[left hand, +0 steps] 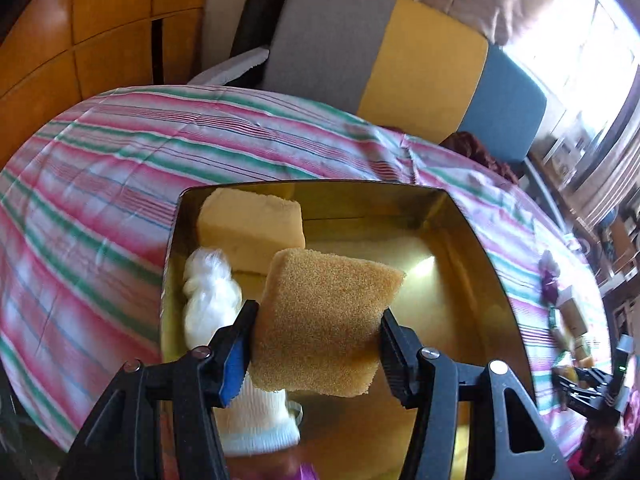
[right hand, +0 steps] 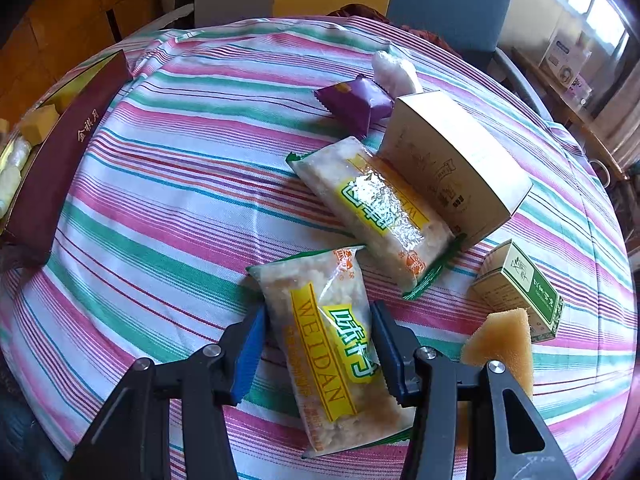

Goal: Organize objects
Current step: 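Carry the yellow sponge into the gold tray and release it with the left tool, then grasp the WEIDAN packet with the right tool and lift it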

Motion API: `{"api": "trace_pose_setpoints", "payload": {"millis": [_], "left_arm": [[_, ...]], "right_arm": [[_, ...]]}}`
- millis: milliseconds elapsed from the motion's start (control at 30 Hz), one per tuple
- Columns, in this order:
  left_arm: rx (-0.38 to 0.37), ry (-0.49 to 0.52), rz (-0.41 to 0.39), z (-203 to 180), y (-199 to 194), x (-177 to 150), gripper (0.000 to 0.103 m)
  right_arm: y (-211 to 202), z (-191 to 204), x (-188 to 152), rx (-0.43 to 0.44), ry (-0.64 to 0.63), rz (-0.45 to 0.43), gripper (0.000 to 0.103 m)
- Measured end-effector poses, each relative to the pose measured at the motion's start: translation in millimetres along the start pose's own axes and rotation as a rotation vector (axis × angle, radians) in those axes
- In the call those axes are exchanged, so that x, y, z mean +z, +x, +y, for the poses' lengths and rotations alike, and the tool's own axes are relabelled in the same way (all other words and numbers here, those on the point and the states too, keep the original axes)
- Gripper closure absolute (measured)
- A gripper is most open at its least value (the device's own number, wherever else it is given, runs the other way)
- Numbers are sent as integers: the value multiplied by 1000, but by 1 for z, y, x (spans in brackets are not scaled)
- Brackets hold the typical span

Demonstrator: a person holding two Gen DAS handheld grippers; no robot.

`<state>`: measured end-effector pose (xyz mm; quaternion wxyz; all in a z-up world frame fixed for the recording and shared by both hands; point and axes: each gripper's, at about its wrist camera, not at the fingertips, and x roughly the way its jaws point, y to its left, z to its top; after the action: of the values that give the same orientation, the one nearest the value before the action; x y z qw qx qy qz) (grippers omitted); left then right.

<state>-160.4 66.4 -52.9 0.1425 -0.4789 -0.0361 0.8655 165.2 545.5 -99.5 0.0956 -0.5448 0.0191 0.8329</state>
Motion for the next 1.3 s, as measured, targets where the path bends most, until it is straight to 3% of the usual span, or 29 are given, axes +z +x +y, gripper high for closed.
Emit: {"api": "trace_pose_setpoints", "payload": {"millis": [233,433,500,567,833,1000,1133,1200,1300], "left_arm": [[59,-74,122,17,55,9,45],[70,-26,101,10,55,8,36],[60,-13,91,6,50,5,28],[66,-6,81,5,47,4,20],[106,39,45,2,29,4,20],[140,40,-50,0,-9,-9,20],[130,80,-112,-9,-36,-33,21],[118,95,-140,-15,-47,-47,29],[64,72,-114,-17,-51,-59,31]], "right_arm": [[-2,4,6,-1,-1,-2,51],[-7,16,-1,-1,0,-2,51],[4,18,23,-2,1,-2,51],[5,15,24,-2,1,-2,51],[3,10,22,-1,2,-2,51],[-2,0,18,-5,-5,-2,52],[-6,-5,15,-1,-7,-3,54],[-9,-8,14,3,-2,-3,54],[-12,-11,12,0,5,-4,54]]}}
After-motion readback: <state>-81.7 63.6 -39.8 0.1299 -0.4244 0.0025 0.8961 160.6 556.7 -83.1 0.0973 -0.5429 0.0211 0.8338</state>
